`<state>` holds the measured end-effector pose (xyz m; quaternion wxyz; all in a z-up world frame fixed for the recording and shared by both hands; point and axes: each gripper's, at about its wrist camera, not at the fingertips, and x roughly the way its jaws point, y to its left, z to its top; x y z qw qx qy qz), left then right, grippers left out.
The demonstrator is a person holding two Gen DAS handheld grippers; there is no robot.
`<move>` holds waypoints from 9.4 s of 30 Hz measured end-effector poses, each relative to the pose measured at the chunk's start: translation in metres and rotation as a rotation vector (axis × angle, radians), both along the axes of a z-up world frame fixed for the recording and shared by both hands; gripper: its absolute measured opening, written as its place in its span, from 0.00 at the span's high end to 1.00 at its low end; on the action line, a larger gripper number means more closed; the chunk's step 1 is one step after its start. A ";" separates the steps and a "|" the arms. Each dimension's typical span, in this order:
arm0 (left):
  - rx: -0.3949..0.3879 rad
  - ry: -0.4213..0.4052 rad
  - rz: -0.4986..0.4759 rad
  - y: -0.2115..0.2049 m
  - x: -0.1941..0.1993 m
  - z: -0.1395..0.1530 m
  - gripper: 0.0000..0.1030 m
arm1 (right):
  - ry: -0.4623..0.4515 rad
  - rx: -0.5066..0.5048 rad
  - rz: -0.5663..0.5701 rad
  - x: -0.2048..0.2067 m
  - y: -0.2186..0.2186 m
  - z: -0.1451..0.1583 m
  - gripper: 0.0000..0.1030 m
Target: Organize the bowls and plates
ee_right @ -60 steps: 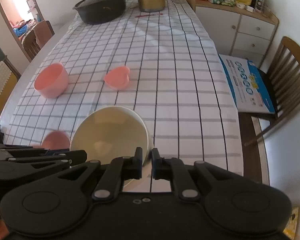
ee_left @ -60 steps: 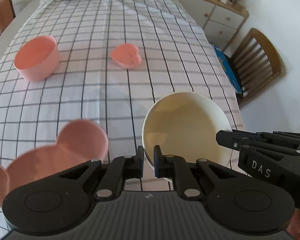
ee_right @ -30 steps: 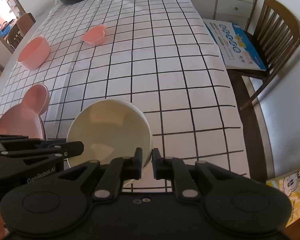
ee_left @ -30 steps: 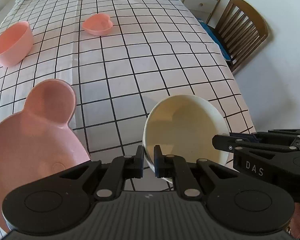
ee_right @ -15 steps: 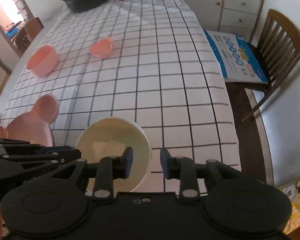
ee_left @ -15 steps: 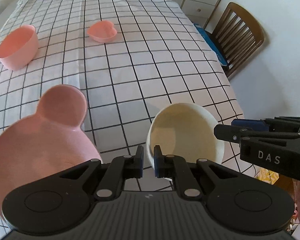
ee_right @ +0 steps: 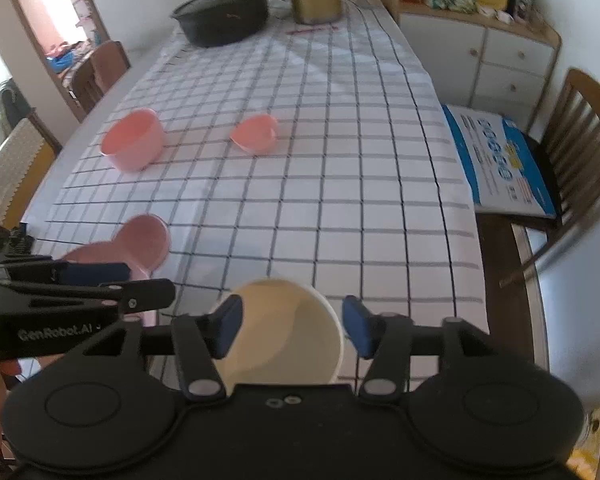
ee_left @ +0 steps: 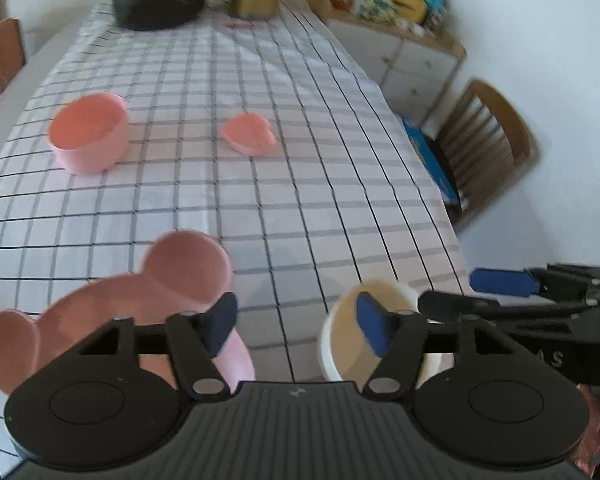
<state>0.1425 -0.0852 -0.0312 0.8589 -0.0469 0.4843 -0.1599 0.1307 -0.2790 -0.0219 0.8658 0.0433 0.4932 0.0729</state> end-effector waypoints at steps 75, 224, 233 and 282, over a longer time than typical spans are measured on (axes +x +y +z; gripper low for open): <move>0.121 0.118 0.591 0.173 0.235 -0.073 0.87 | 0.149 0.074 0.323 0.298 0.204 -0.078 0.91; 0.121 0.014 0.170 -0.010 0.182 -0.005 0.33 | 0.021 0.083 -0.006 0.213 -0.006 0.012 0.17; 0.101 0.088 0.211 -0.012 0.226 -0.051 0.33 | 0.152 0.130 -0.022 0.265 0.000 -0.046 0.23; 0.084 0.092 0.200 -0.023 0.235 -0.081 0.91 | 0.212 0.120 0.067 0.281 0.026 -0.083 0.97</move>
